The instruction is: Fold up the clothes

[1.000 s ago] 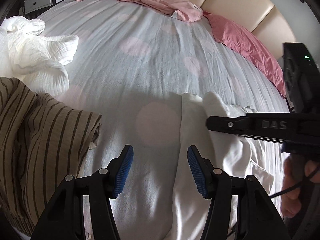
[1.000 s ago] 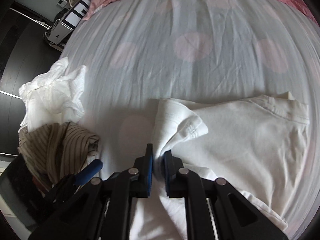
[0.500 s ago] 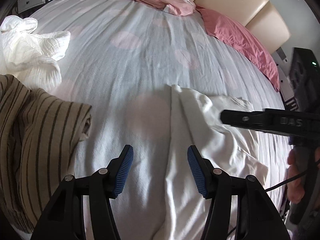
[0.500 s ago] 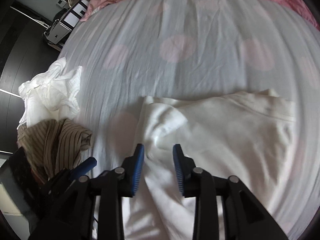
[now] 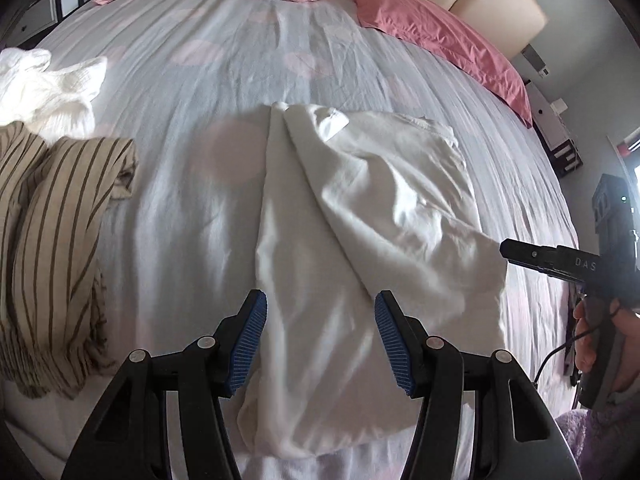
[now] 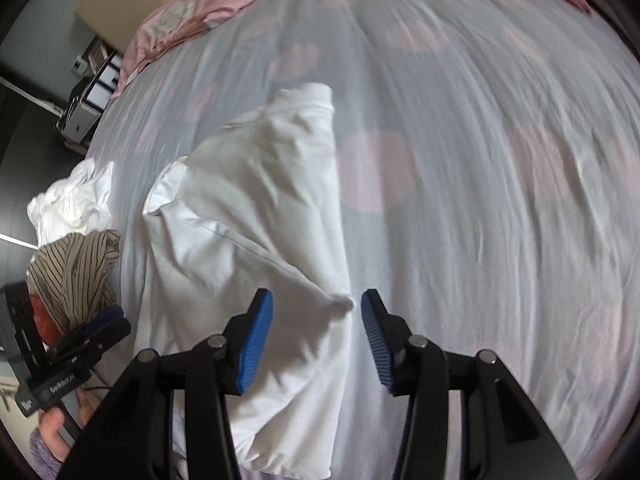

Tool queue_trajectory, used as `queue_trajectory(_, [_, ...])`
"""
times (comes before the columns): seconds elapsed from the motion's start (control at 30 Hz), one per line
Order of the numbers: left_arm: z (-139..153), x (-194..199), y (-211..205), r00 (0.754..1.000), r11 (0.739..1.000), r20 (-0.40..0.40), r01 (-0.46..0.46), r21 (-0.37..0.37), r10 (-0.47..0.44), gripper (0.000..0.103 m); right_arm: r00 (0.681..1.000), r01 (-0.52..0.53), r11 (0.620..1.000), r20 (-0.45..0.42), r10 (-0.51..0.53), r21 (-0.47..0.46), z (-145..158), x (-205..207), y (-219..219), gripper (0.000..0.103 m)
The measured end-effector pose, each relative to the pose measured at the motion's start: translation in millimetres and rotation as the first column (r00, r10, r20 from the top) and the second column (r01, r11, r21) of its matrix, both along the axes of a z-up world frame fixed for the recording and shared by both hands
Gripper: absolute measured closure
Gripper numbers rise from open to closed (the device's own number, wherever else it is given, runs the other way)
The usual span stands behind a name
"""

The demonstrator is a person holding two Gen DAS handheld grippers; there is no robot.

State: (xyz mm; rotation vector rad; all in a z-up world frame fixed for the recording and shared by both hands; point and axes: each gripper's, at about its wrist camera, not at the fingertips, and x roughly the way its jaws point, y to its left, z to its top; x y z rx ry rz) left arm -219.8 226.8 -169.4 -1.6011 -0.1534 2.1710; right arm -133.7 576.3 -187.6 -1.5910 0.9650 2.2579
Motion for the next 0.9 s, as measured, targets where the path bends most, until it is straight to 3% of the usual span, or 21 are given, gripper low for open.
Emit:
queue_trajectory(0.1, [-7, 4, -11, 0.999, 0.999, 0.021, -0.037, -0.014, 0.038, 0.045, 0.999, 0.031, 0.998, -0.009, -0.031, -0.045, -14, 5, 4, 0.062])
queue_trajectory(0.13, [-9, 5, -16, 0.998, 0.999, 0.026, -0.052, -0.014, 0.052, 0.045, 0.999, 0.036, 0.998, -0.025, -0.037, -0.059, -15, 6, 4, 0.078])
queue_trajectory(0.17, [-11, 5, -19, 0.998, 0.998, 0.03, -0.063, -0.015, 0.064, 0.045, 0.998, 0.038, 0.997, -0.041, -0.041, -0.069, -15, 8, 3, 0.085])
queue_trajectory(0.27, [-11, 6, -25, 0.996, 0.996, 0.031, -0.081, -0.024, 0.082, 0.045, 0.995, -0.009, 1.0, -0.102, 0.01, 0.01, 6, 8, -10, 0.092])
queue_trajectory(0.4, [-4, 10, -32, 0.995, 0.995, 0.029, -0.096, -0.034, 0.097, 0.045, 0.973, -0.12, 0.992, -0.195, 0.127, 0.046, 45, 6, -50, 0.094])
queue_trajectory(0.57, [8, 14, -50, 0.987, 0.987, 0.011, -0.163, -0.012, 0.163, 0.045, 0.914, -0.292, 0.955, -0.279, 0.293, 0.047, 70, -8, -124, 0.096])
queue_trajectory(0.73, [10, 17, -65, 0.978, 0.978, 0.003, -0.209, 0.0, 0.209, 0.045, 0.857, -0.436, 0.899, -0.287, 0.427, 0.037, 63, -6, -181, 0.096])
queue_trajectory(0.9, [7, 16, -68, 0.978, 0.977, 0.01, -0.21, 0.026, 0.21, 0.045, 0.832, -0.51, 0.86, -0.271, 0.485, -0.025, 31, -12, -224, 0.096])
